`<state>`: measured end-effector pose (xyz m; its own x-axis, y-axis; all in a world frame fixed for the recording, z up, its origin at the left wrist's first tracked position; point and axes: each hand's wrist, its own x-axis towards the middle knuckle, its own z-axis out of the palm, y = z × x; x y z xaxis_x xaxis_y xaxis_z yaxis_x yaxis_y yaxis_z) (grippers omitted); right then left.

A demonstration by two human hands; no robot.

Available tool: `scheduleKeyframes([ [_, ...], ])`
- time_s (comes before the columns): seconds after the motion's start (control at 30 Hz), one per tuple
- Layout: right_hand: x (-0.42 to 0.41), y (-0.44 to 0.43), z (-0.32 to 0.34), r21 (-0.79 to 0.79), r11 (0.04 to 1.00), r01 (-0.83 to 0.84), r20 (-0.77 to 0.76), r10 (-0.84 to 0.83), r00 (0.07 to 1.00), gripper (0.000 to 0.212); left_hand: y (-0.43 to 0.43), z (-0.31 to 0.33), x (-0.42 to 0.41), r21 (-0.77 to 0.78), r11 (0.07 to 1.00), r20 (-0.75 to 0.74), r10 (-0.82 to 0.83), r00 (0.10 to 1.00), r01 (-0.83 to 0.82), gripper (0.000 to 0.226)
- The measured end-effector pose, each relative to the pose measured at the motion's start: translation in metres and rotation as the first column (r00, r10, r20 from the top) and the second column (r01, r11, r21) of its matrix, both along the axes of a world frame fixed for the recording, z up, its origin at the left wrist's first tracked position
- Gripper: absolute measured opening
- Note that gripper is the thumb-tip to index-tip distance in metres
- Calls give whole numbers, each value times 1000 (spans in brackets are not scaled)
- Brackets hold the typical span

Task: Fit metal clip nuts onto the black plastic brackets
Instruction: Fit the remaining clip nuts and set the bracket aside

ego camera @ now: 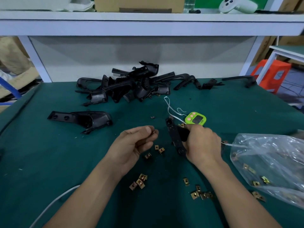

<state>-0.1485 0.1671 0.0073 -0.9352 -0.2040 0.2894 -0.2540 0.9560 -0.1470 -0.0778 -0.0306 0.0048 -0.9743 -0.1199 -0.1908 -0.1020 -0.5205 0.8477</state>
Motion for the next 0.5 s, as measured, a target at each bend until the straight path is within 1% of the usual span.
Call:
scheduleKeyframes([
  [0.07,1,-1,0,3,1000,3,4,-3,1000,26,1,0,0,0,1000,-13,12,1000,-12,15],
  [0.17,2,-2,1,5,1000,7,1,-7,1000,22,2,0,0,-33,999,-26,18,999,-19,23],
  [0.27,5,-5,1,16,1000,0,3,0,1000,20,4,1,1,-59,998,-31,-10,999,8,25],
  [0.5,8,-8,0,34,999,-34,1,34,999,21,11,4,5,-137,990,-42,-18,999,12,14],
])
